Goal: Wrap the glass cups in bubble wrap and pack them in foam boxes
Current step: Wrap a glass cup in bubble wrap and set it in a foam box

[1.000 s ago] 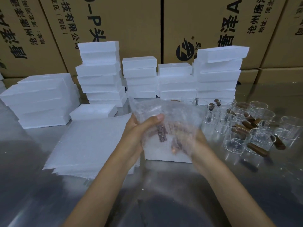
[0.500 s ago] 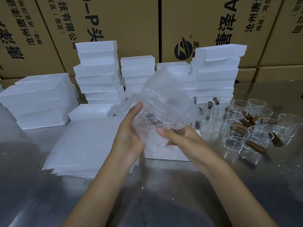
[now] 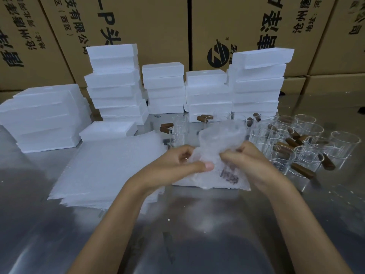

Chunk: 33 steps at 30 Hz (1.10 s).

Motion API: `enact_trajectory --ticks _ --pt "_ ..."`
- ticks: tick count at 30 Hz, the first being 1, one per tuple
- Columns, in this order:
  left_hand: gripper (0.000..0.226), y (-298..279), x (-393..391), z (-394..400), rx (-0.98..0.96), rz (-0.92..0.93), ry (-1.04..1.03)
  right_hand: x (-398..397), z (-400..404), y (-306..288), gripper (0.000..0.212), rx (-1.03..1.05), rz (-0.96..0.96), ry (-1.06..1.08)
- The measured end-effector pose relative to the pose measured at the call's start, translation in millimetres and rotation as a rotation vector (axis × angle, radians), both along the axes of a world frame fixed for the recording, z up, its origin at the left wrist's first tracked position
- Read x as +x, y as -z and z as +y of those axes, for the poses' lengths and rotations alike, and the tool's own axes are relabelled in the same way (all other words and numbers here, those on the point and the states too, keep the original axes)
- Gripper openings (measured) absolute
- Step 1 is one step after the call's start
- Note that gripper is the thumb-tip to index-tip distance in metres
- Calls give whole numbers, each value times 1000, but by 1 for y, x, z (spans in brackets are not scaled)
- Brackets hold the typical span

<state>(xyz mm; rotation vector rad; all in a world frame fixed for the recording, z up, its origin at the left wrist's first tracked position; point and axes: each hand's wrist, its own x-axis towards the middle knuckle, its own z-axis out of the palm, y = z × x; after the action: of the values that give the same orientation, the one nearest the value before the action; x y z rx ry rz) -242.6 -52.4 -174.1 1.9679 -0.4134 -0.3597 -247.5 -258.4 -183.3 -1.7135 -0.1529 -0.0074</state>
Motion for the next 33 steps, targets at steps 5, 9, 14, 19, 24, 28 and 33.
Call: enact_trajectory --ticks 5,9,14,19,24,28,33 --pt "61 4 1 -1 181 -148 14 3 6 6 20 -259 13 23" --pt "47 14 6 -3 252 -177 20 6 14 14 12 -452 -52 133" --pt "40 15 12 0 117 -193 -48 5 17 15 21 -499 -80 158" --pt "18 24 15 -9 54 -231 -197 7 16 16 28 -525 -178 118" --pt "26 35 13 -19 190 -324 -286 4 16 6 11 -223 -249 50" --pt "34 30 16 -14 262 -257 -261 6 19 18 23 -541 -320 21" --pt "26 17 12 -6 94 -255 -144 11 25 30 34 -836 -358 -62"
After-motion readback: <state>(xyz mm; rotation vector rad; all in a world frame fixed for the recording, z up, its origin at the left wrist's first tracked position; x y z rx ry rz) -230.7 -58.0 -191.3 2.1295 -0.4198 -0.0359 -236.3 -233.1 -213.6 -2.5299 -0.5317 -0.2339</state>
